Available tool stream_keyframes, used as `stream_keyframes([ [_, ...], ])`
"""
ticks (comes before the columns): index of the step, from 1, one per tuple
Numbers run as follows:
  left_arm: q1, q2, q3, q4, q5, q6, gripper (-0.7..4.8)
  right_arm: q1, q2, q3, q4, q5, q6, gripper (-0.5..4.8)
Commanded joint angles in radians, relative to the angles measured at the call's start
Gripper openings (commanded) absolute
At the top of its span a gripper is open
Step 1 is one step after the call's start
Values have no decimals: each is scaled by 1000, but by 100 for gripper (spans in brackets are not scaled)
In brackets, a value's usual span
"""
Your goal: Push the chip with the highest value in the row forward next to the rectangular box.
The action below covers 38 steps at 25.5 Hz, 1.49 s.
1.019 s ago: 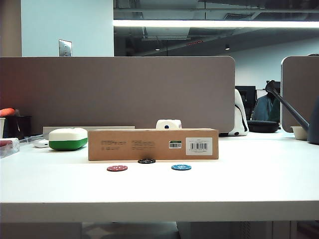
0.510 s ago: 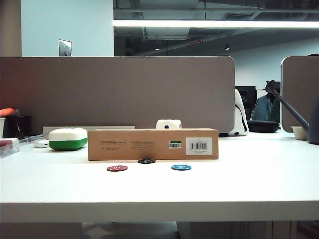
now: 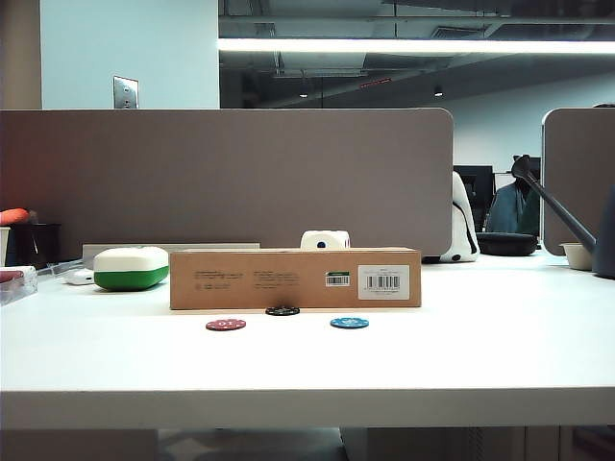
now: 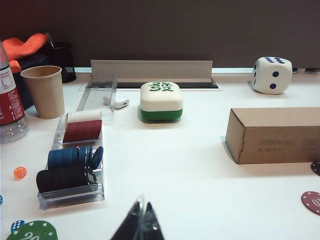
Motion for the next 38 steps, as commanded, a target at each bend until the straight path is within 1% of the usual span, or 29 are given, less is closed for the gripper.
stream_keyframes([
  [1, 1, 0, 5, 28, 0, 2, -5, -2, 1, 2, 10, 3, 4, -5],
  [11, 1, 0, 5, 66, 0, 3, -5, -2, 1, 2, 10, 3, 4, -6],
  [38, 1, 0, 5, 60, -3, -16, -5, -2, 1, 2, 10, 3, 4, -5],
])
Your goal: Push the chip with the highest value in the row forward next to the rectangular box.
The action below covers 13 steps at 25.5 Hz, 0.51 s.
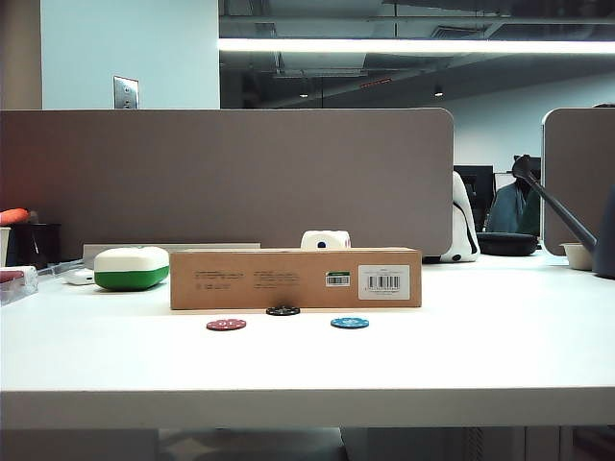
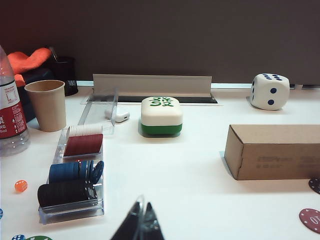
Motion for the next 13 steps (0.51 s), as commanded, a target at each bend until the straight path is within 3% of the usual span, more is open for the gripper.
stream_keyframes([
  [1, 1, 0, 5, 9, 0, 0, -5, -2, 1, 2, 10, 3, 4, -5],
  [13, 2, 0, 5, -3, 0, 0, -5, -1, 1, 2, 10, 3, 4, -6],
])
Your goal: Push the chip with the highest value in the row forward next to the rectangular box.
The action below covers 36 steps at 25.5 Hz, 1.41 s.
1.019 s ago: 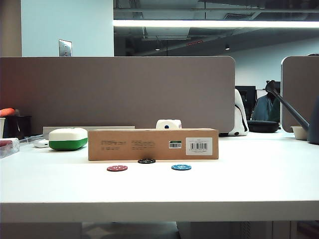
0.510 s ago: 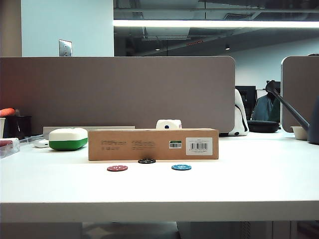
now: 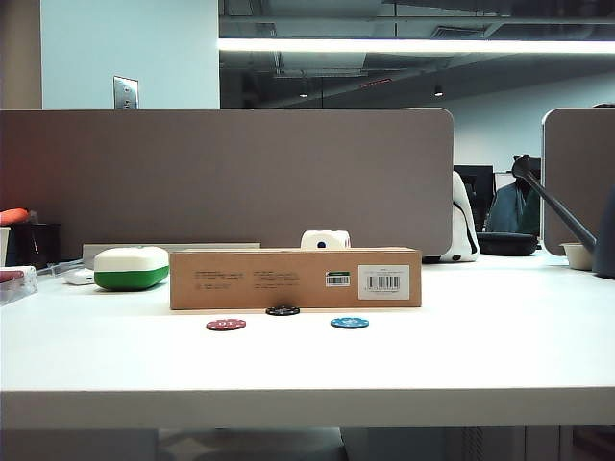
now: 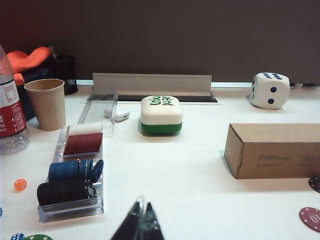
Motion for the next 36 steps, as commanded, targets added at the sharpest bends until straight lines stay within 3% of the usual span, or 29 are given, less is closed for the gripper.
stream_keyframes([
  [1, 2, 0, 5, 2, 0, 0, -5, -2, 1, 2, 10, 3, 4, -6],
  [10, 2, 0, 5, 2, 0, 0, -5, -2, 1, 2, 10, 3, 4, -5],
  [13, 2, 0, 5, 2, 0, 0, -5, -43, -17, 2, 9, -13, 4, -6],
  [23, 2, 0, 5, 2, 0, 0, -5, -502, -43, -101, 73, -47, -92, -6],
  [25, 2, 0, 5, 2, 0, 0, -5, -614, -48, -201, 162, -71, -97, -6],
  [28, 2, 0, 5, 2, 0, 0, -5, -766, -57, -396, 394, -229, -97, -6],
  [31, 2, 0, 5, 1, 0, 0, -5, -834, -82, -540, 578, -288, -97, -6],
  [36, 2, 0, 5, 2, 0, 0, -5, -850, -138, -682, 703, -172, -97, -6],
])
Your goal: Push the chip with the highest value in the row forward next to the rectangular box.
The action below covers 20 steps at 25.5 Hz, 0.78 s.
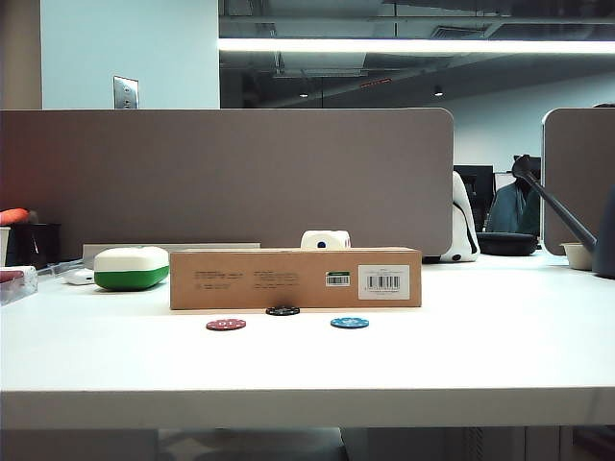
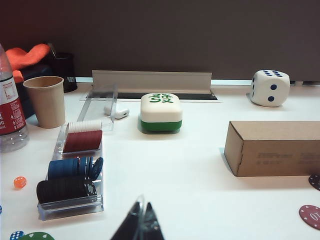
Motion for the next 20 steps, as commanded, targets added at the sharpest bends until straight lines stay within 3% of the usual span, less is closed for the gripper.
stream_keyframes([
  [1, 1, 0, 5, 9, 0, 0, -5, -2, -29, -40, 48, 39, -2, -6],
  [8, 2, 0, 5, 9, 0, 0, -5, -1, -78, -50, -10, 96, -30, -6],
  [20, 2, 0, 5, 9, 0, 0, -5, -1, -78, -50, -8, 95, -51, -6],
])
